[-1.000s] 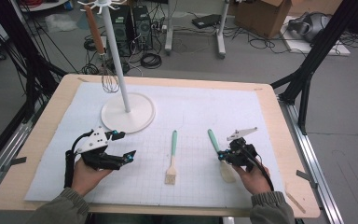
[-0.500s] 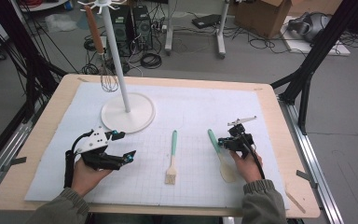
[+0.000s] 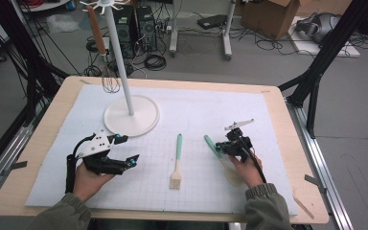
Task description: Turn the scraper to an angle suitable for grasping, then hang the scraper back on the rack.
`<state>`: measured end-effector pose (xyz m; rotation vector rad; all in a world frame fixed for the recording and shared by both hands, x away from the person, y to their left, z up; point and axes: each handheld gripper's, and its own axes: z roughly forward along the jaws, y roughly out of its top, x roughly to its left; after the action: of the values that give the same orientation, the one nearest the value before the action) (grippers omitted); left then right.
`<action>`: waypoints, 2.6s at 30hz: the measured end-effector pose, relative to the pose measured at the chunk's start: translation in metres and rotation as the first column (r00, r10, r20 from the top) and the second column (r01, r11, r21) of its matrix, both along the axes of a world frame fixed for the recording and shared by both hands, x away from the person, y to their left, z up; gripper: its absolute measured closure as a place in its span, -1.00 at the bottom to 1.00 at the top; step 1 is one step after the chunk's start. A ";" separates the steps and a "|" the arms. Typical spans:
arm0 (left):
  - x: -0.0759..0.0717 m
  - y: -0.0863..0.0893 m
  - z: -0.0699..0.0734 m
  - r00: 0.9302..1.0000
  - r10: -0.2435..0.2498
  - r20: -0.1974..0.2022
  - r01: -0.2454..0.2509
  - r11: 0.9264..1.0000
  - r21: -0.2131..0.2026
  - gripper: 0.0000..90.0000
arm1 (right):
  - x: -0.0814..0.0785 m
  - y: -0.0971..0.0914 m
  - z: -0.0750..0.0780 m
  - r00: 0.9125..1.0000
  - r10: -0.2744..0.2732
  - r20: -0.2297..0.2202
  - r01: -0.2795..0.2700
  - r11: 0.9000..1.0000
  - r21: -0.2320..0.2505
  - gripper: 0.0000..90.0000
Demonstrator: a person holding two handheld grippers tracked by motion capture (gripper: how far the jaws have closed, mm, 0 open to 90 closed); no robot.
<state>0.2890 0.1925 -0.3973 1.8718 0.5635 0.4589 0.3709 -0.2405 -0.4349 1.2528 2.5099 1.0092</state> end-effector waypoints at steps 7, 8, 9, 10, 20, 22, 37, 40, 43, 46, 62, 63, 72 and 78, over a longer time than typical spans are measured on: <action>0.000 0.000 0.000 1.000 -0.005 0.000 0.005 1.000 0.004 -0.50 | -0.003 0.008 0.000 0.999 0.045 0.001 -0.045 0.999 0.003 0.96; 0.000 0.000 0.000 1.000 -0.005 -0.002 0.005 1.000 0.002 -0.50 | -0.003 0.009 0.001 0.999 0.049 0.006 -0.049 0.999 -0.006 0.92; 0.000 0.000 0.000 1.000 -0.004 -0.003 0.004 1.000 -0.001 -0.50 | -0.004 0.010 0.001 0.999 0.043 0.009 -0.043 0.999 -0.014 0.85; 0.000 0.000 0.000 1.000 -0.006 -0.004 0.006 1.000 0.004 -0.50 | -0.004 0.009 0.002 0.999 0.038 0.016 -0.038 0.999 -0.017 0.75; 0.003 0.004 -0.001 1.000 -0.015 -0.008 0.015 1.000 -0.002 -0.50 | -0.030 -0.006 0.025 0.993 0.019 0.113 -0.025 0.999 0.047 0.07; 0.003 0.004 -0.002 1.000 -0.014 -0.011 0.013 1.000 -0.008 -0.50 | -0.037 -0.009 0.026 0.993 0.022 0.119 -0.030 0.998 0.061 0.01; 0.002 0.001 -0.002 1.000 -0.020 -0.010 0.020 1.000 0.007 -0.50 | -0.069 -0.027 0.025 0.989 0.045 0.143 -0.058 0.995 0.085 -0.25; 0.003 0.001 -0.002 1.000 -0.022 -0.009 0.022 1.000 0.003 -0.50 | -0.069 -0.025 0.024 0.988 0.049 0.144 -0.061 0.995 0.080 -0.14; 0.004 0.000 -0.002 1.000 -0.025 -0.008 0.025 1.000 0.002 -0.50 | -0.069 -0.022 0.022 0.989 0.047 0.140 -0.057 0.996 0.069 -0.08; 0.005 -0.001 -0.002 1.000 -0.028 -0.008 0.028 1.000 -0.003 -0.50 | -0.067 -0.020 0.020 0.990 0.051 0.132 -0.059 0.997 0.057 0.01; 0.000 0.002 -0.002 1.000 -0.010 -0.003 0.010 1.000 0.014 -0.50 | -0.053 -0.003 0.010 0.990 0.103 0.095 -0.099 0.994 -0.049 0.47; 0.000 0.002 -0.002 1.000 -0.010 -0.003 0.010 1.000 0.014 -0.50 | -0.052 -0.002 0.009 0.991 0.104 0.087 -0.099 0.994 -0.053 0.48; 0.001 0.001 -0.002 1.000 -0.015 -0.005 0.015 1.000 0.010 -0.50 | -0.047 0.004 0.005 0.994 0.092 0.060 -0.086 0.991 -0.100 0.55; 0.001 0.001 -0.002 1.000 -0.015 -0.007 0.015 1.000 0.012 -0.50 | -0.048 0.003 0.003 0.995 0.083 0.055 -0.076 0.990 -0.115 0.61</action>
<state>0.2899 0.1933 -0.3994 1.8889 0.5524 0.4471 0.3230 -0.2374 -0.4316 1.0833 2.5496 0.8937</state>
